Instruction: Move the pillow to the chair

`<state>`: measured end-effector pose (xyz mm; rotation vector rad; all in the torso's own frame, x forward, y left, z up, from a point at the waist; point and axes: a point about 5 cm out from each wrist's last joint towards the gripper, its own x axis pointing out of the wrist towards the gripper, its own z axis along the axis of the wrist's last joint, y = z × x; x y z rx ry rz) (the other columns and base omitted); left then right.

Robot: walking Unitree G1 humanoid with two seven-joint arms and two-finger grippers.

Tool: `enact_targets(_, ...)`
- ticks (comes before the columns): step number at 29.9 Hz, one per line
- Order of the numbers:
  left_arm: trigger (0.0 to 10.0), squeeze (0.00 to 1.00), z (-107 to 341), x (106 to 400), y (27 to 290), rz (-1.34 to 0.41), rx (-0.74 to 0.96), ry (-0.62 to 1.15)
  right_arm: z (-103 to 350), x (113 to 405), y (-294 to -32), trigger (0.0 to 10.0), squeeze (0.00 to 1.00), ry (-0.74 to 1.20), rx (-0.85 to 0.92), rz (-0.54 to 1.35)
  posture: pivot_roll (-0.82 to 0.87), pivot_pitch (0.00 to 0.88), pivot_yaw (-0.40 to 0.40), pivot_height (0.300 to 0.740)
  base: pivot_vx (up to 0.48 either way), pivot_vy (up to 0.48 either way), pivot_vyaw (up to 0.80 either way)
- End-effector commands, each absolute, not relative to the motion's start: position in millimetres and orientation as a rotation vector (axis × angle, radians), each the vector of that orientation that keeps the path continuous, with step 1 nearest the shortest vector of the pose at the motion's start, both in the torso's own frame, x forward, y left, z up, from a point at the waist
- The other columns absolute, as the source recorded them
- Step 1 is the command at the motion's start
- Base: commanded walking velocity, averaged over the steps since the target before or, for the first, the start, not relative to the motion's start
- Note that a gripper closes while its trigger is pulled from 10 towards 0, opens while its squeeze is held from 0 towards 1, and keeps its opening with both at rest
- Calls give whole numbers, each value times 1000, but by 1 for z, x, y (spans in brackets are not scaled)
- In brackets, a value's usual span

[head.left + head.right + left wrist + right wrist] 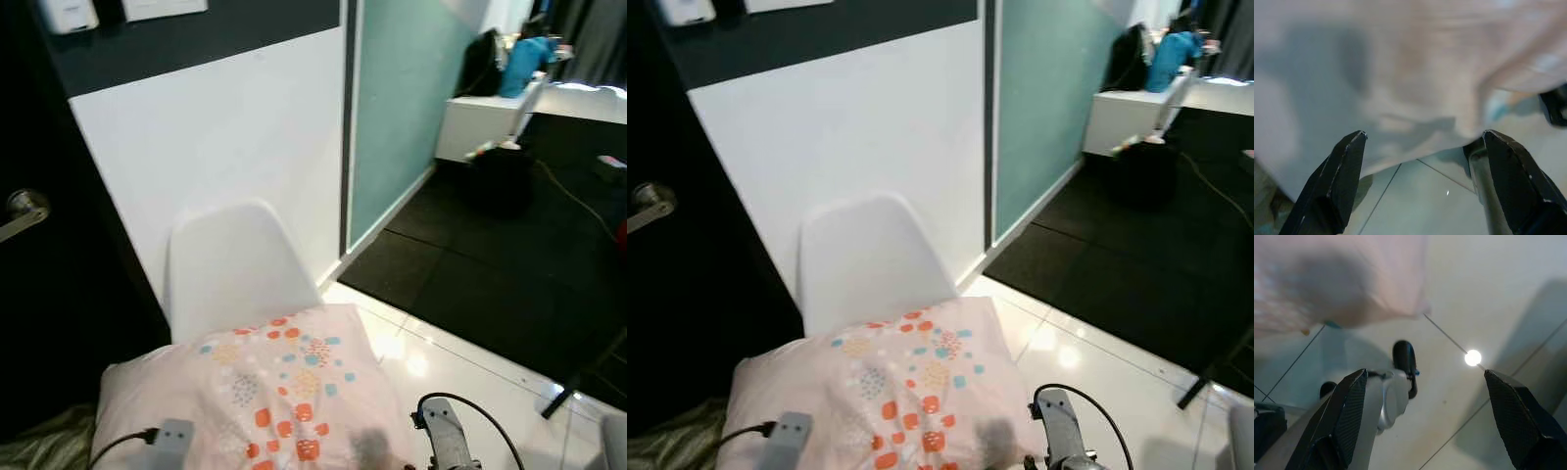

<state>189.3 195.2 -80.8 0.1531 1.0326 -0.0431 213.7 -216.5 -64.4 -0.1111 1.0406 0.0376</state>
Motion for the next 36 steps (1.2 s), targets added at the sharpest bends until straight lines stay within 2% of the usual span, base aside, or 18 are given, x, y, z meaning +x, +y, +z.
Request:
enact_targets(1,10000,0,-82,187,197,-42,173,1055,-65,214,-213,10000,0,1048,-108,44,-208,19,40,740,0,0,-569)
enact_targets(32,10000,0,-79,191,202,-5,213,1033,-61,220,-215,10000,0,1022,-97,20,-208,36,38,740,0,0,-591)
enact_targets(36,10000,0,-79,191,202,-8,215,1032,-61,220,-216,10000,0,1016,-93,11,-210,37,37,740,0,0,0)
